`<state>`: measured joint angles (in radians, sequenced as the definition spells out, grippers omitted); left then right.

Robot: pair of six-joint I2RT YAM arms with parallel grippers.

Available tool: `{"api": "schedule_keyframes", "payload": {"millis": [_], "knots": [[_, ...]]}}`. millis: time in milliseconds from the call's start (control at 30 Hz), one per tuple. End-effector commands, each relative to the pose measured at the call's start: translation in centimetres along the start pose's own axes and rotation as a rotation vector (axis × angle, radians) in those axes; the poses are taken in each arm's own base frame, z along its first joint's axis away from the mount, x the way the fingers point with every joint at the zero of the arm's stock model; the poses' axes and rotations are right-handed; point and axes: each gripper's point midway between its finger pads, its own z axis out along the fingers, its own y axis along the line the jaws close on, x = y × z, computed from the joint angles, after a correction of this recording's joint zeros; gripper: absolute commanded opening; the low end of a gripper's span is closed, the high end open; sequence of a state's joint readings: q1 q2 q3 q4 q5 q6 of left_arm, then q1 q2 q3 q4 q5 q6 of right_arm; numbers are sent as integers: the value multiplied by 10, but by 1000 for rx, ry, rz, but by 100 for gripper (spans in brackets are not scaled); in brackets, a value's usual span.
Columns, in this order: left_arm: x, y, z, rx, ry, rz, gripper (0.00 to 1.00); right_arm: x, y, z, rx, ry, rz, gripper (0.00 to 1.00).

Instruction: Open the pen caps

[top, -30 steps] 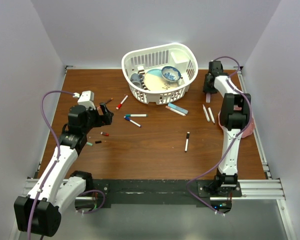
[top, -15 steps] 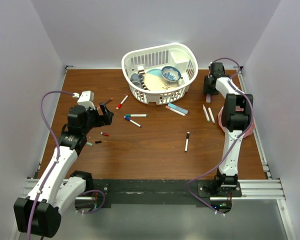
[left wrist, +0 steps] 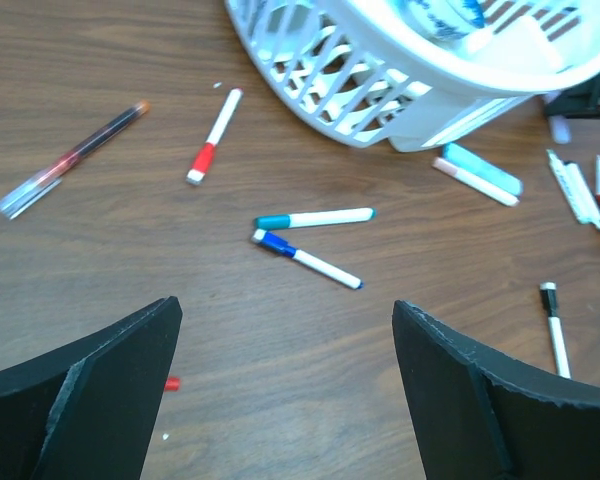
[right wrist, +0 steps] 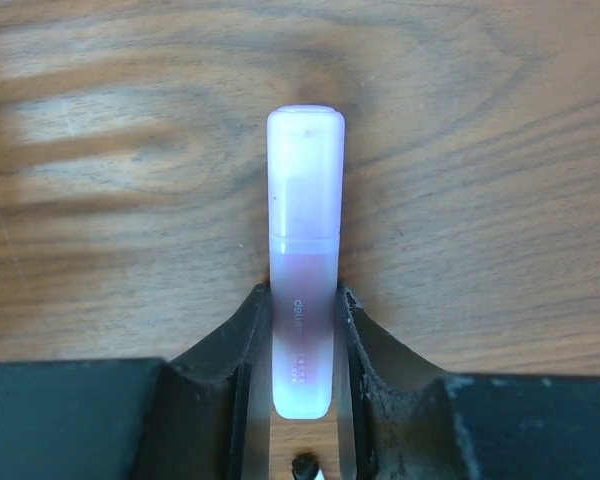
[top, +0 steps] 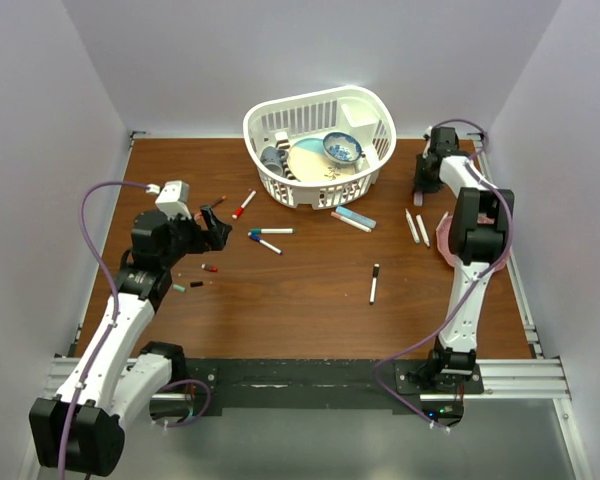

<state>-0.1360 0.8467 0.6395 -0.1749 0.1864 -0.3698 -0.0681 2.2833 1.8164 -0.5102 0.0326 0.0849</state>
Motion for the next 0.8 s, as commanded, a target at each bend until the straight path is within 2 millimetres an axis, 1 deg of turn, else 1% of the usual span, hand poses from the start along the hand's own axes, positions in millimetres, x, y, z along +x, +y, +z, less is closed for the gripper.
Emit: {"api": "schedule_keyframes", "payload": {"millis": [0, 33, 67, 100, 133, 167, 200, 233, 267, 300, 333, 367, 433, 467, 500, 533, 567, 600, 633, 667, 700, 733, 767], "knots": [[-12, -31, -3, 204, -51, 23, 93, 25, -24, -15, -22, 53, 25, 0], [-8, -35, -3, 233, -43, 14, 93, 11, -20, -34, -74, 0, 23, 0], [-17, -43, -3, 276, -82, 19, 93, 17, -17, -40, -129, 3, 10, 0], [-14, -54, -7, 339, -73, -15, 92, 9, -14, -50, -187, -38, 0, 0], [-5, -56, -6, 365, -61, -41, 92, -1, -10, -67, -218, -84, -34, 0], [-15, -64, -8, 412, -116, -48, 92, 5, -5, -74, -264, -85, -70, 0], [-12, -73, -13, 467, -106, -124, 92, 4, -2, -83, -297, -100, -101, 0], [1, -74, -13, 493, -90, -171, 92, 5, 3, -91, -330, -109, -105, 0], [-11, -84, -19, 553, -153, -178, 92, 3, 9, -107, -363, -133, -119, 0], [-9, -90, -23, 589, -136, -268, 92, 7, 14, -116, -402, -130, -154, 0], [-4, -91, -24, 600, -131, -302, 92, 8, 26, -129, -469, -144, -169, 0], [-4, -100, -27, 634, -134, -314, 92, 10, 29, -144, -485, -165, -177, 0], [-8, -108, -26, 630, -137, -359, 92, 11, 35, -165, -525, -195, -209, 0], [-1, -122, -27, 655, -108, -364, 92, 11, 42, -186, -562, -229, -230, 0], [-3, -123, -23, 628, -121, -382, 92, 17, 45, -196, -589, -232, -258, 0], [-7, -130, -24, 634, -123, -388, 92, 22, 48, -205, -606, -241, -278, 0], [-2, -140, -23, 646, -100, -403, 92, 33, 55, -214, -652, -240, -294, 0], [-4, -141, -20, 631, -103, -442, 92, 34, 58, -235, -662, -288, -342, 0], [-4, -144, -16, 627, -97, -461, 92, 39, 62, -248, -688, -312, -378, 0], [-4, -152, -16, 641, -90, -484, 92, 53, 72, -258, -769, -319, -405, 0], [-10, -154, -13, 625, -109, -499, 93, 61, 78, -278, -793, -352, -474, 0], [-5, -162, -9, 626, -85, -505, 93, 68, 85, -286, -830, -361, -505, 0], [-5, -167, -6, 624, -81, -515, 93, 89, 94, -296, -898, -310, -517, 0]]}}
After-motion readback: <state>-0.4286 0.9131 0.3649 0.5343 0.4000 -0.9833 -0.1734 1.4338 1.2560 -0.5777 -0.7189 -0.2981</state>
